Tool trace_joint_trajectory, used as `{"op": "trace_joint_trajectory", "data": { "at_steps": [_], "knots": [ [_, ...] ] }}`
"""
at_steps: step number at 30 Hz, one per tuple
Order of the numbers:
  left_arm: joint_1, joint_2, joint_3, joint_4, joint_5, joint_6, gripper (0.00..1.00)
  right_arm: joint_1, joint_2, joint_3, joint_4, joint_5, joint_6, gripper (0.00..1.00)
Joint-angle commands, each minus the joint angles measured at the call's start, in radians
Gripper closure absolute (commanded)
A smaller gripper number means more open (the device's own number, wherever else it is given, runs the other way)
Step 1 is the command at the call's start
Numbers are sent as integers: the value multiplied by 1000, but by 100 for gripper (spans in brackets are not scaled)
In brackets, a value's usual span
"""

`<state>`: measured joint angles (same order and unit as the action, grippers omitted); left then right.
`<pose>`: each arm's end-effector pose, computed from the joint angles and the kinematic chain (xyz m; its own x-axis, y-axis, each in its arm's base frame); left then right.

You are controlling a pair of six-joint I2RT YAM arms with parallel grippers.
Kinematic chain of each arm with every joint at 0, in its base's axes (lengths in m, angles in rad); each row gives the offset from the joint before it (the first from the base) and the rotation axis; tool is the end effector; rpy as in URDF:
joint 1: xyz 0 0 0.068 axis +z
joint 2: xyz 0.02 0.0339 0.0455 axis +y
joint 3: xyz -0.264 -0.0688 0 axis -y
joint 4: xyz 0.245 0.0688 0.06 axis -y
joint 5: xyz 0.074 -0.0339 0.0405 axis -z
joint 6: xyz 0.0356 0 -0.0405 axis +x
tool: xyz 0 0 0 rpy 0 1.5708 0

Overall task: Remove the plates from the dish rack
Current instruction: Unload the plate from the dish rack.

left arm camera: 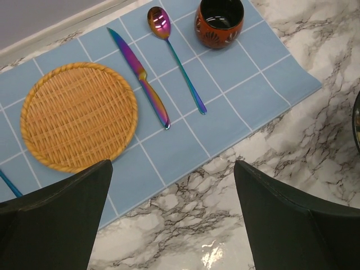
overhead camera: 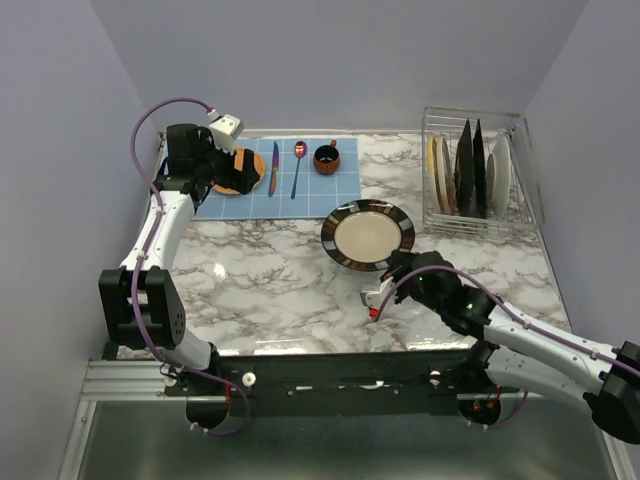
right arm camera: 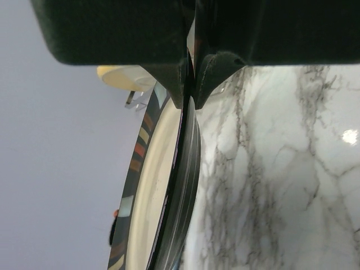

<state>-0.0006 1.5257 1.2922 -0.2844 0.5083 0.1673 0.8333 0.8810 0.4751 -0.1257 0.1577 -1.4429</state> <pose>0.3516 -0.0175 0.3269 -0.4176 0.1457 -0.8968 0.4999 0.8611 -0.0929 0.1352 0.1405 0.2202 0.5912 -0.8059 -0.0310 -0.4197 -0.2746 -0.8651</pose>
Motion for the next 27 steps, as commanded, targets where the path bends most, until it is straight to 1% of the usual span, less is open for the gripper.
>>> {"op": "trace_joint_trajectory", "data": {
  "at_steps": [1,8,14,16,17,19,20,22,23,24,25,26,27],
  "knots": [
    [24,17,32,-6,30,-8,1,39,-17,-7,317,89,-59,99],
    [31,24,24,-1,44,-12,1,93,6,-81,408,89,-80,99],
    [33,22,9,-16,68,1,1,108,21,-102,406,89,-59,99],
    [33,22,7,-41,108,29,2,115,29,-112,416,88,-59,99],
    [31,21,4,-53,165,40,2,116,30,-115,429,86,-62,99],
    [33,28,1,-102,225,64,2,118,33,-119,433,86,-66,99],
    [31,33,2,-120,284,92,2,118,33,-119,434,86,-68,99],
    [33,53,5,-182,340,127,3,119,38,-124,442,88,-74,99],
    [31,60,15,-256,373,186,3,121,36,-127,454,86,-80,99],
    [33,88,27,-307,456,231,4,121,38,-128,457,86,-88,99],
    [33,108,42,-359,488,265,4,121,38,-130,460,88,-89,99],
    [33,129,79,-475,521,299,5,121,41,-132,465,89,-93,99],
    [33,178,103,-551,582,414,8,122,41,-133,469,89,-99,99]
  ]
}}
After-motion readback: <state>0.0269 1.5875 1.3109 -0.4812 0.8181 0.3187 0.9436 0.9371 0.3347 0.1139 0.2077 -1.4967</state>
